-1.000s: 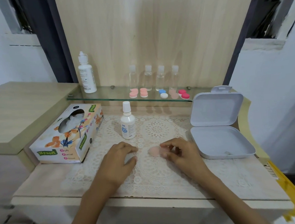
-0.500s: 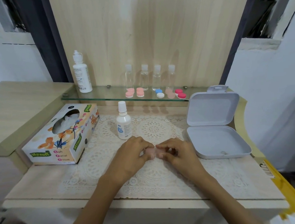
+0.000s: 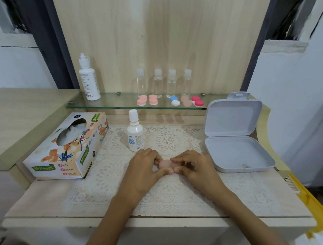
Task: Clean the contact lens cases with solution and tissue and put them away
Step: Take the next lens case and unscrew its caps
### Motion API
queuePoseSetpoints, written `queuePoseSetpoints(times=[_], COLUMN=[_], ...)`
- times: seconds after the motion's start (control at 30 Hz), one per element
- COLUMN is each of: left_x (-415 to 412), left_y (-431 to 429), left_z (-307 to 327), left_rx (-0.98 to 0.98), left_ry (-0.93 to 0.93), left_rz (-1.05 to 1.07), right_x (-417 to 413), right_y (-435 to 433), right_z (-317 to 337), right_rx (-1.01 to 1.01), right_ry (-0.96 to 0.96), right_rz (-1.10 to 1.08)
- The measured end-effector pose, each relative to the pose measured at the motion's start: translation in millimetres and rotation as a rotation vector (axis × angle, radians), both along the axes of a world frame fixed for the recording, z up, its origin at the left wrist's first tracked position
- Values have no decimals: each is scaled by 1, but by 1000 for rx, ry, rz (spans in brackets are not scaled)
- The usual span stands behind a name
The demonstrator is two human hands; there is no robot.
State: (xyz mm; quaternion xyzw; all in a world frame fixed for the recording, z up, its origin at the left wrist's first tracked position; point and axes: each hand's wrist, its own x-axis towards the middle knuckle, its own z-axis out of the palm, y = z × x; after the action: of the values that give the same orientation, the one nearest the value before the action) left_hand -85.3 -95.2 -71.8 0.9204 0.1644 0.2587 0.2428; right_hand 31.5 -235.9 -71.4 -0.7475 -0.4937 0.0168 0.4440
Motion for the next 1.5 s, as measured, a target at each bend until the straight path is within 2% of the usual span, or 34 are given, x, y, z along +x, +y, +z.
queuePoseSetpoints(times=[0.27,0.67,0.87,1.5], left_x=[-5,-4,-5,-3], left_y=[1,4,4,8], left_z=[-2,-4,-5,-9], left_rx=[-91,-156,-130,-90], left_ry=[-19,-45,-51,-48], left_rz=[-153,-102,-163,-117], right_x=[-1,-1,-2,-3], right_y=[1,2,1,2], right_z=[0,0,0,0], right_rx=[16,14,26,25], right_ry=[4,-24,9,19], right_rz=[0,-2,2,4])
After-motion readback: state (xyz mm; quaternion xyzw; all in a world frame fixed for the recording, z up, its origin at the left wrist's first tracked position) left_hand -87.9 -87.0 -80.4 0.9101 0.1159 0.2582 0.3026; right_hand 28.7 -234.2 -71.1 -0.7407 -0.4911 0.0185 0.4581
